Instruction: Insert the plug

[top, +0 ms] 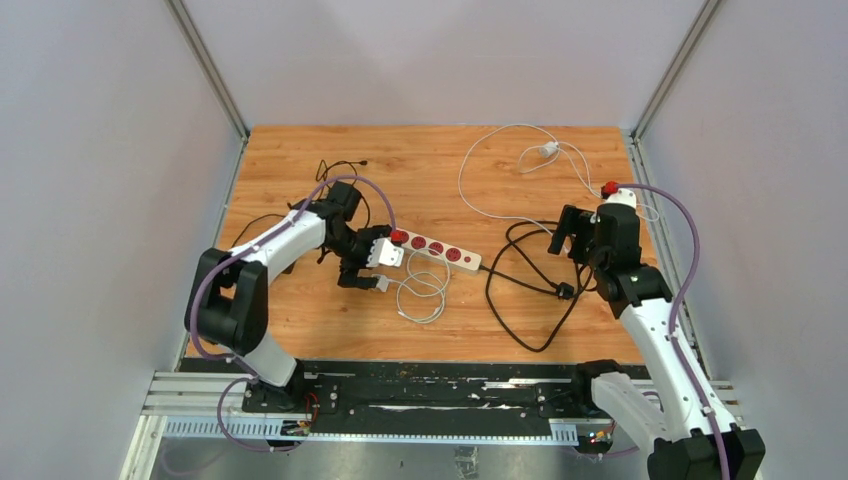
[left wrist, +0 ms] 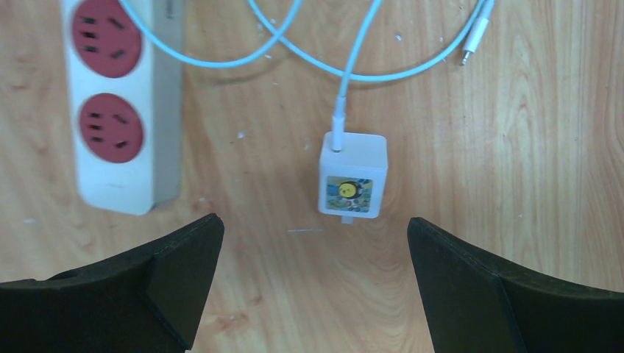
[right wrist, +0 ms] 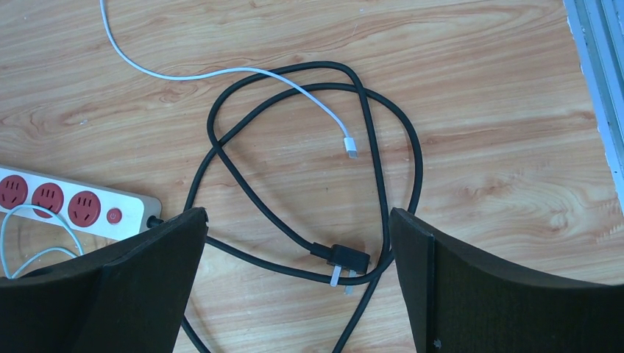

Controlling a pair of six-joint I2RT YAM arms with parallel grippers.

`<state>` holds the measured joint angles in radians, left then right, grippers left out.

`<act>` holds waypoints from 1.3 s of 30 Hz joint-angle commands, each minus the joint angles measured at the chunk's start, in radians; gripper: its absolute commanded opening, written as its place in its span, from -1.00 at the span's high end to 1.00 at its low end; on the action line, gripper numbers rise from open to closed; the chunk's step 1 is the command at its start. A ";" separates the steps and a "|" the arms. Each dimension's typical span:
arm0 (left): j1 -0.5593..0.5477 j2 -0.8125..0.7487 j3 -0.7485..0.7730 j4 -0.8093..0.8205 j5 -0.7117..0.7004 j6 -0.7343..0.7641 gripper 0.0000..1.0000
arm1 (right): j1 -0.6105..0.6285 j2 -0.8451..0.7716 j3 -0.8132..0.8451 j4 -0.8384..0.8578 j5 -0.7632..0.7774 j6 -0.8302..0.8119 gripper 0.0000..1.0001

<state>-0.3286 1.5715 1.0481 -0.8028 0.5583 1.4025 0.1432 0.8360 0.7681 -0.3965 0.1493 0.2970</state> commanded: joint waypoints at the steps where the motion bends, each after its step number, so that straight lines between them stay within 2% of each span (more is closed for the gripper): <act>1: 0.005 0.065 -0.002 -0.039 0.009 0.033 -0.99 | -0.008 0.018 0.036 -0.033 0.016 0.011 -1.00; 6: 0.002 0.124 0.027 -0.058 0.047 -0.009 -0.97 | -0.008 0.036 0.036 -0.031 0.021 0.005 -1.00; 13: -0.015 0.160 0.030 -0.069 -0.008 -0.056 -0.74 | -0.008 0.026 0.012 -0.026 0.035 0.000 -1.00; 21: -0.018 0.169 0.038 -0.069 -0.012 -0.058 -0.73 | -0.008 0.031 -0.008 -0.012 0.025 0.019 -1.00; 26: -0.026 0.156 0.047 -0.069 0.028 -0.074 -0.54 | -0.008 0.005 0.004 -0.055 0.032 0.025 -1.00; 35: -0.067 0.175 0.043 -0.069 -0.011 -0.103 -0.43 | -0.008 -0.092 0.005 -0.114 0.085 0.027 -1.00; 39: -0.084 0.184 0.044 -0.068 -0.002 -0.115 -0.20 | -0.008 -0.106 0.001 -0.120 0.091 0.026 -1.00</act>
<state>-0.3962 1.7309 1.0752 -0.8604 0.5518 1.3018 0.1432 0.7437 0.7700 -0.4793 0.2062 0.3176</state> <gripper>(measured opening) 0.652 1.000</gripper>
